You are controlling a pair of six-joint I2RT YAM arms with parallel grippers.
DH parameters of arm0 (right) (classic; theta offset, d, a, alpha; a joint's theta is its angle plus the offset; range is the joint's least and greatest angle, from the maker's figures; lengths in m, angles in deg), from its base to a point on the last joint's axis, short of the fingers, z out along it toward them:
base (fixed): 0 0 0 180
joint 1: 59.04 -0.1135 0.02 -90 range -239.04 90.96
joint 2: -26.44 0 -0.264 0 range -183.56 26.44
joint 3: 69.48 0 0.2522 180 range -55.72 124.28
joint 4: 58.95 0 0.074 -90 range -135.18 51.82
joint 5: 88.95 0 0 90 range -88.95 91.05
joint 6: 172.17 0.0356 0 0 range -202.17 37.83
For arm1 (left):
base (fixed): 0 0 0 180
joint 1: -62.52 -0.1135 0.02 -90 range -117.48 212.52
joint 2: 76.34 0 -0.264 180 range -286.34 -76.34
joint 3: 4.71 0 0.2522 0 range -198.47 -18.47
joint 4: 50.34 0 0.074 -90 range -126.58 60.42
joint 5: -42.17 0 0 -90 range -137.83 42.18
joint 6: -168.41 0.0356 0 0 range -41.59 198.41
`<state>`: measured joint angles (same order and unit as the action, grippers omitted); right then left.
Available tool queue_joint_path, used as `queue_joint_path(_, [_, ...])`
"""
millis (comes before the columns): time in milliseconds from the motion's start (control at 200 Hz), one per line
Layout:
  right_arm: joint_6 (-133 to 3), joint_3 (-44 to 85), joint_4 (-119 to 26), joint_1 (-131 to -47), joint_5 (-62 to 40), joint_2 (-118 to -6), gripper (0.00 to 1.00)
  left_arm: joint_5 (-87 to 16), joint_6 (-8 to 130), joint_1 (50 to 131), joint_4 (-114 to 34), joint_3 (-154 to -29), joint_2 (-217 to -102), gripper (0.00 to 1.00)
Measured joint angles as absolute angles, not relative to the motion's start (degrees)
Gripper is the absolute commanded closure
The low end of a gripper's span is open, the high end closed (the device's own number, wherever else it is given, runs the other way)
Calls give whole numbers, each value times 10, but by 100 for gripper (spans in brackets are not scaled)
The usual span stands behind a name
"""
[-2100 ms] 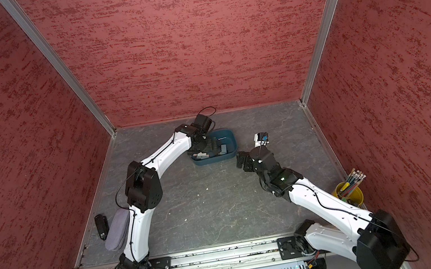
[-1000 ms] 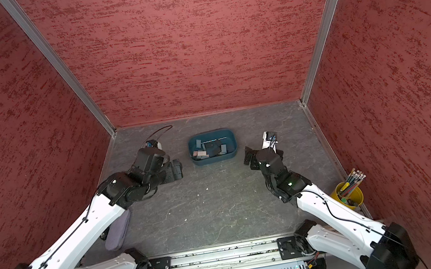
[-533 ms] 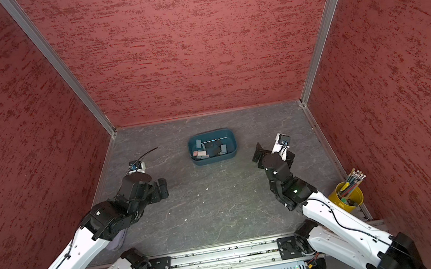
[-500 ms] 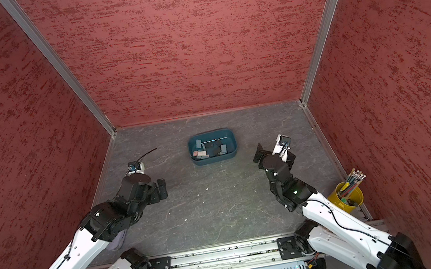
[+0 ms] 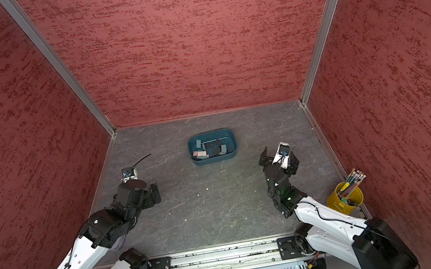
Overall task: Put the eraser in the storage box
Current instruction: Reset both arms
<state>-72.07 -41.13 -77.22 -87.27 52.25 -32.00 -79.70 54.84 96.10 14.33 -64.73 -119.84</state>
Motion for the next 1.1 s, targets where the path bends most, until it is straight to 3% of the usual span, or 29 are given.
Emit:
queue_joint_path(406, [-806,-446,-998,-761,443,-396,1,-794,552,959,126,-641,-1207,0])
queue_joint_path(806, [-880,-473,-1237,-710,339,-580,1,-795,561,960,122,-636,-1207,0])
queue_joint_path(1097, [-856,-428,-1202,-650,268,-595,1,-822,557,960,98,-623,-1179,0])
